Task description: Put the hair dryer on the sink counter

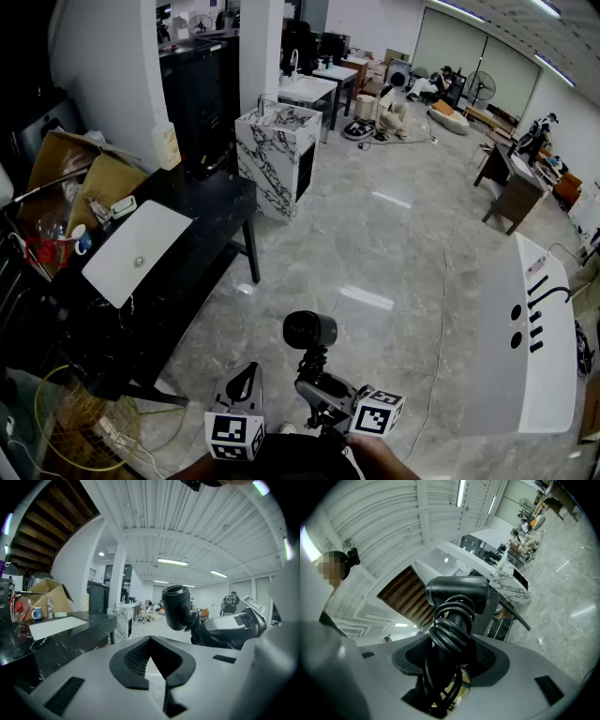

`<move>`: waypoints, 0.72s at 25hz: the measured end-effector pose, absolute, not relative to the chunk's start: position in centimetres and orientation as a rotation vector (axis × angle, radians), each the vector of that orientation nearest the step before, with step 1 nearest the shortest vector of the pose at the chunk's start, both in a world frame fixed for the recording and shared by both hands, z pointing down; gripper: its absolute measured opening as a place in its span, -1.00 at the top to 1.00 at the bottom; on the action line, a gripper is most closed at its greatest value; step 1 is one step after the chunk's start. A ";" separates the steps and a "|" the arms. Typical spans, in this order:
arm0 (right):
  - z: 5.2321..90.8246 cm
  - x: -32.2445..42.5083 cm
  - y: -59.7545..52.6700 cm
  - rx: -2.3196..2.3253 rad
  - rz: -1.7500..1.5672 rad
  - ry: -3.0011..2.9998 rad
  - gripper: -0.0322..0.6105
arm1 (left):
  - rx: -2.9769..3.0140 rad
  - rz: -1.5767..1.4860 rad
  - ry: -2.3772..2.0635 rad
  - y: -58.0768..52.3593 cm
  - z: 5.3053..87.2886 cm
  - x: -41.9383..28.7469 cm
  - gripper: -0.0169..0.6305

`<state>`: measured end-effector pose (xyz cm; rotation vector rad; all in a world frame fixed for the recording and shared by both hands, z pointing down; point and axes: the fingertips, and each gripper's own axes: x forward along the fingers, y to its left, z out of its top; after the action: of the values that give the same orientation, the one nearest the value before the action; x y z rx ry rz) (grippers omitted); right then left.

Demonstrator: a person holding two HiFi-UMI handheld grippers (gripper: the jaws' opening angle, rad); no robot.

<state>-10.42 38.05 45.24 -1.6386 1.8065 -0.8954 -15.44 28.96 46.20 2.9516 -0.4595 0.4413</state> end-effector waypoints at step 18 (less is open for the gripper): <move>44.7 -10.5 34.5 -1.615 -0.876 1.815 0.13 | 2.937 0.447 -0.497 25.5 46.6 -16.3 0.92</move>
<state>-10.47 34.48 44.72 -1.6145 1.8145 -0.8760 -16.34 25.48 46.55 2.9366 -0.4974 0.4468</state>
